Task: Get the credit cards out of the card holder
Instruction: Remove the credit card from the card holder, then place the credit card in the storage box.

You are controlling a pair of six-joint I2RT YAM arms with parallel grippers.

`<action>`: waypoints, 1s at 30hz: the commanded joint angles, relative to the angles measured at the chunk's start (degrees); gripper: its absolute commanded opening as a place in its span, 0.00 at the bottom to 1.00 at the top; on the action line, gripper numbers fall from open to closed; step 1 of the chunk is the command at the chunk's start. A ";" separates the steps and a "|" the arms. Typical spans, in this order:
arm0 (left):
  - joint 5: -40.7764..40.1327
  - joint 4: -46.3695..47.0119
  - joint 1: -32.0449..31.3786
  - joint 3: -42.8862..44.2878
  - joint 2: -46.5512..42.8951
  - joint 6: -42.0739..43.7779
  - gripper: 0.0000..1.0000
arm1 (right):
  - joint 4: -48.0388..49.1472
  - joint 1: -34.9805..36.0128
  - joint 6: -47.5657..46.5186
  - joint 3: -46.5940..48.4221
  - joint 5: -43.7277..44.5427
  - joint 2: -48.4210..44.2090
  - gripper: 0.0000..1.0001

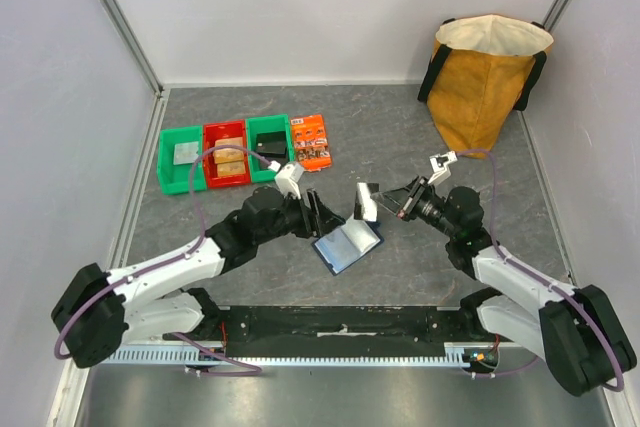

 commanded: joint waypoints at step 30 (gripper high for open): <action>2.33 36.89 0.57 -10.43 -0.18 -16.84 0.02 | 24.57 14.80 12.30 -2.71 13.50 2.07 0.24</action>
